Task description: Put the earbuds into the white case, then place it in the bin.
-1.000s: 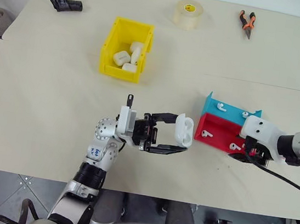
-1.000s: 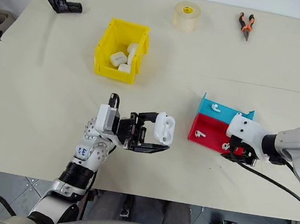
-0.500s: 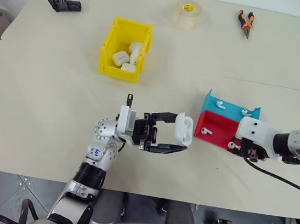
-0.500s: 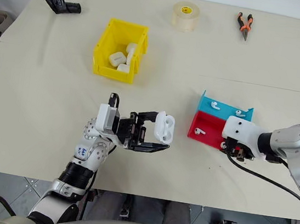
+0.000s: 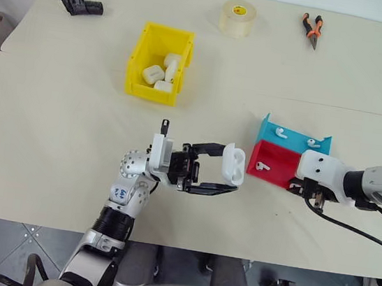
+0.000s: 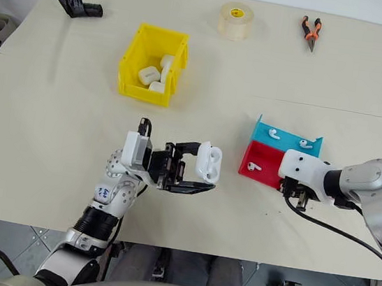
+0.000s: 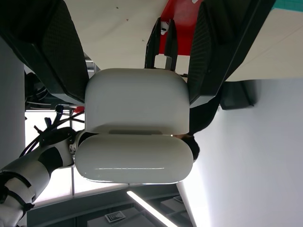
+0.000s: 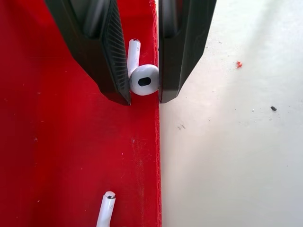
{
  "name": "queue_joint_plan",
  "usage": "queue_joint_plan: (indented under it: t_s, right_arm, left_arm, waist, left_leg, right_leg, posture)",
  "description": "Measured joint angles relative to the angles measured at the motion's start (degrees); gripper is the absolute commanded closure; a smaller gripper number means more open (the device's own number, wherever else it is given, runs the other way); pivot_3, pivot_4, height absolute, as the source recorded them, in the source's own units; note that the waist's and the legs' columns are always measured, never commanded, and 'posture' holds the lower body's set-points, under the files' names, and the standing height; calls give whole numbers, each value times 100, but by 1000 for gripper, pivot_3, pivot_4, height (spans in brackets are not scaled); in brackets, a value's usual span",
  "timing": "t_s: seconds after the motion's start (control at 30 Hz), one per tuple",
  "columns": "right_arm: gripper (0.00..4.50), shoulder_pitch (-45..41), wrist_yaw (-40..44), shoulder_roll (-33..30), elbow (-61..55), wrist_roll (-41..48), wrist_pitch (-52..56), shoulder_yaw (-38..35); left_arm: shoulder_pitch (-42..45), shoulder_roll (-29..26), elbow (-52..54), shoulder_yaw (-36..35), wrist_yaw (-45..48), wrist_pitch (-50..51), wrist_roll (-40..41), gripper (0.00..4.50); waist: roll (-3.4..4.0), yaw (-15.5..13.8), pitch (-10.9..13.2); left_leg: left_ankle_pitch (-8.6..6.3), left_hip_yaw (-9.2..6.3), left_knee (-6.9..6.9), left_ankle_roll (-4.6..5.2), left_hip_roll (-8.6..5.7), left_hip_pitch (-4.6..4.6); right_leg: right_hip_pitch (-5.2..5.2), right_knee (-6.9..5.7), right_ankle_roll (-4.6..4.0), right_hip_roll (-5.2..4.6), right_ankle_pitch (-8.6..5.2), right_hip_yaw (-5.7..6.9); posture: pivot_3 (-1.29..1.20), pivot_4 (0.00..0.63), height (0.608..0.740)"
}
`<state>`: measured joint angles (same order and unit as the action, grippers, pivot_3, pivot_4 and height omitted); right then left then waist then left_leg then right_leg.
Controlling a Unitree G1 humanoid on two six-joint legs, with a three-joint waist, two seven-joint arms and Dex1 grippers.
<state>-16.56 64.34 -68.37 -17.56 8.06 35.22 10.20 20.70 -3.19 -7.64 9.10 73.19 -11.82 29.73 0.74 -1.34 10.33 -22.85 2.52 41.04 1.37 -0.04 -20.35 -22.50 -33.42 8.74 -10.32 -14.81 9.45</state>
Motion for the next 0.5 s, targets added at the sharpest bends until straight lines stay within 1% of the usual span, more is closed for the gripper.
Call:
queue_joint_plan:
  t_s: [0.2,0.3,0.37,0.43,0.5]
  right_arm:
    - [3808,187,-21,14,-21,57,10,-210]
    - [3808,372,-26,75,-40,258,37,-506]
    - [3808,607,7,153,-114,500,75,-956]
    - [3808,852,83,394,-300,931,-29,-1696]
    - [3808,1010,80,666,-547,1309,-60,-2261]
  left_arm:
    - [62,-20,-1,-23,20,37,3,1750]
    - [130,-8,-3,-28,32,48,19,1750]
    - [132,-7,0,-43,58,83,70,1750]
    - [130,-67,15,-80,82,192,151,1750]
    - [118,-145,35,-96,116,302,201,1750]
  waist:
    - [0,-17,0]
    - [0,-16,0]
    - [0,-17,0]
    - [0,-16,0]
    - [0,-16,0]
  left_leg:
    - [0,0,1,0,-2,-1]
    - [0,0,0,0,-2,-2]
    - [0,-1,0,0,-2,-3]
    - [0,-1,0,0,-2,-3]
    - [0,-1,-1,0,-1,-1]
  right_leg:
    - [0,0,1,-1,0,0]
    - [0,0,1,-1,0,0]
    - [-1,0,1,-1,1,1]
    - [-1,0,1,-1,1,1]
    - [0,0,2,0,1,1]
  posture:
    - [0,150,740]
    - [0,150,740]
    - [0,150,740]
    - [0,150,740]
    - [0,150,740]
